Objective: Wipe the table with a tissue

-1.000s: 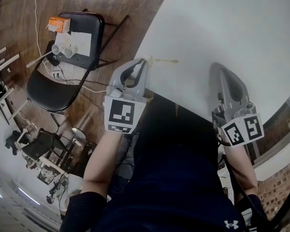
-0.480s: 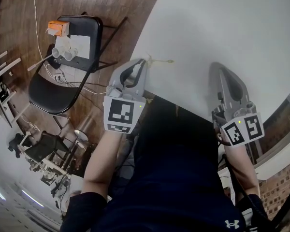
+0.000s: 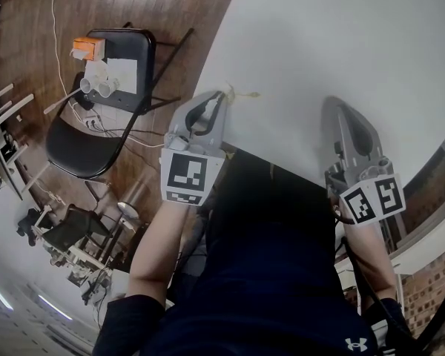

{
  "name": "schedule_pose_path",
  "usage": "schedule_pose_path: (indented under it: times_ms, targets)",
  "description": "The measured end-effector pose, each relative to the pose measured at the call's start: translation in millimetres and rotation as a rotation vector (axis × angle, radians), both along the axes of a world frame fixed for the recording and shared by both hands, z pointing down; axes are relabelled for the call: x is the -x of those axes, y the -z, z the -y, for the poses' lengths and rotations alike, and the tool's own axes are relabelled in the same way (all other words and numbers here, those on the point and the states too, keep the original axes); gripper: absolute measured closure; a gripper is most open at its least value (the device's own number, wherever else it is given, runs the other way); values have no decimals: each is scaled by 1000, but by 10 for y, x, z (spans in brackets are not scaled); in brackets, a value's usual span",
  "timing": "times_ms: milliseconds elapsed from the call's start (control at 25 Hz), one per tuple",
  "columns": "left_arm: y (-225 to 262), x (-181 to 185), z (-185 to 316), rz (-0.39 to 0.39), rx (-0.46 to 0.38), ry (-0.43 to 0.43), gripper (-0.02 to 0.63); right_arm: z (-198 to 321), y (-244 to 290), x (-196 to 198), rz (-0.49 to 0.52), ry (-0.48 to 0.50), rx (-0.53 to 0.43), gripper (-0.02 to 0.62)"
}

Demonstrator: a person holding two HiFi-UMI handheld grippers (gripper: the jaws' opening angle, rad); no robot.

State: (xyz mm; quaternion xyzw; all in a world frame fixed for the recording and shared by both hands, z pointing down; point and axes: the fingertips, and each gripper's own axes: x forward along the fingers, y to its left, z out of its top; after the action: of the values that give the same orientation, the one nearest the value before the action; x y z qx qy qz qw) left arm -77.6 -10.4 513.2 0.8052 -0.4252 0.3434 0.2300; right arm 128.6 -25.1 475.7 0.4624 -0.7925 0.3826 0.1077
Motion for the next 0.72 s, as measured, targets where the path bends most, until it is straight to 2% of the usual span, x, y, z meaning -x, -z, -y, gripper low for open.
schedule_pose_path:
  times_ms: [720]
  targets:
    - [-13,-168,34,-7,6,-23,588,7,-24,-152,15,-49,11,584]
